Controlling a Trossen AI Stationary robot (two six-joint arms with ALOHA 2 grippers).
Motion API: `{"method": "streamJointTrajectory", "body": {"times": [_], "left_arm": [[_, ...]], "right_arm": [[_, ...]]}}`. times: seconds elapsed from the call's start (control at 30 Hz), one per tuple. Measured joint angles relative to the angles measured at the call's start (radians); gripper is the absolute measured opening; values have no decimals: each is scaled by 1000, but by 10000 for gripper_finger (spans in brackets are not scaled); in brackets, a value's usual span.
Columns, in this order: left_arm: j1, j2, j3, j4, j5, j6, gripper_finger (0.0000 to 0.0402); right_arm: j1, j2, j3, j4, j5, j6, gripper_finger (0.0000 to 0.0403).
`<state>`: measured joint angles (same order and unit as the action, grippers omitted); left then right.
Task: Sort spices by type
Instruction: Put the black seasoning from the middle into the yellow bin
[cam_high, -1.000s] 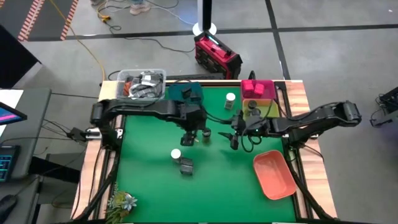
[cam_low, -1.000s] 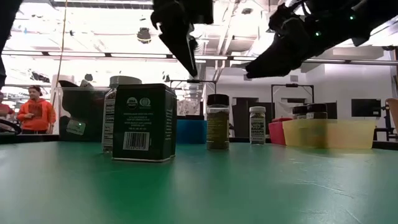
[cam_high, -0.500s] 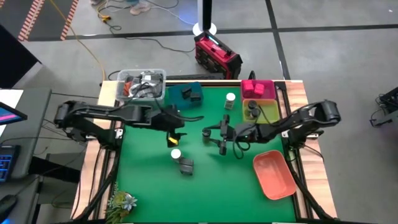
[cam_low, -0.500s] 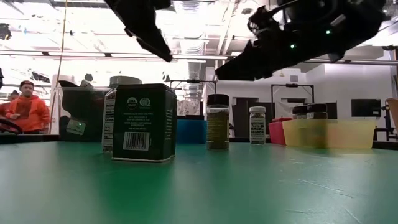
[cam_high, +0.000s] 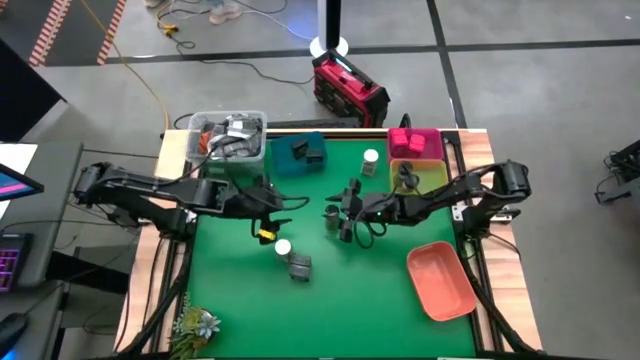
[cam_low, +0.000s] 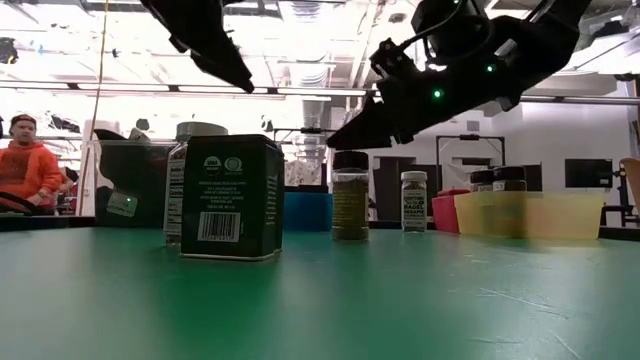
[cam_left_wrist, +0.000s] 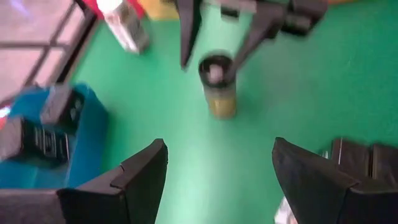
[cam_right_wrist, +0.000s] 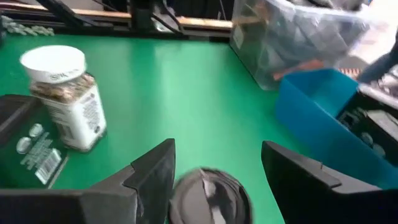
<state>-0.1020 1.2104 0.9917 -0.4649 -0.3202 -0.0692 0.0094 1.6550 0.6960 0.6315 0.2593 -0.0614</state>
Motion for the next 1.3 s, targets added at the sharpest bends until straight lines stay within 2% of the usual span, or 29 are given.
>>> {"method": "streamJointTrajectory", "body": {"times": [0.23,0.4,0.53,0.73,0.83,0.97,1.1,1.2,1.3], "left_arm": [[-22,1,-1,11,-26,-7,277],[-23,2,-1,7,-36,-11,277],[-23,2,0,5,-37,-19,277],[-23,2,0,-7,-37,-22,277],[-23,2,0,-22,-36,-22,277],[-23,2,0,-26,-31,-10,277],[-23,2,1,-37,-22,4,277],[-23,2,1,-50,-24,20,277],[-23,2,1,-55,-49,24,277]], "right_arm": [[-15,21,1,-3,-1,39,268],[-14,75,3,46,-63,56,268],[-16,112,-3,30,-63,62,268],[-18,115,-1,38,-62,60,266],[-21,57,-1,-22,-45,14,265],[-17,-80,20,-265,-18,-129,265],[-35,-181,184,-736,-30,-245,265],[-51,-169,310,-1000,-33,-311,265],[-61,-118,366,-1113,-39,-441,265]]}}
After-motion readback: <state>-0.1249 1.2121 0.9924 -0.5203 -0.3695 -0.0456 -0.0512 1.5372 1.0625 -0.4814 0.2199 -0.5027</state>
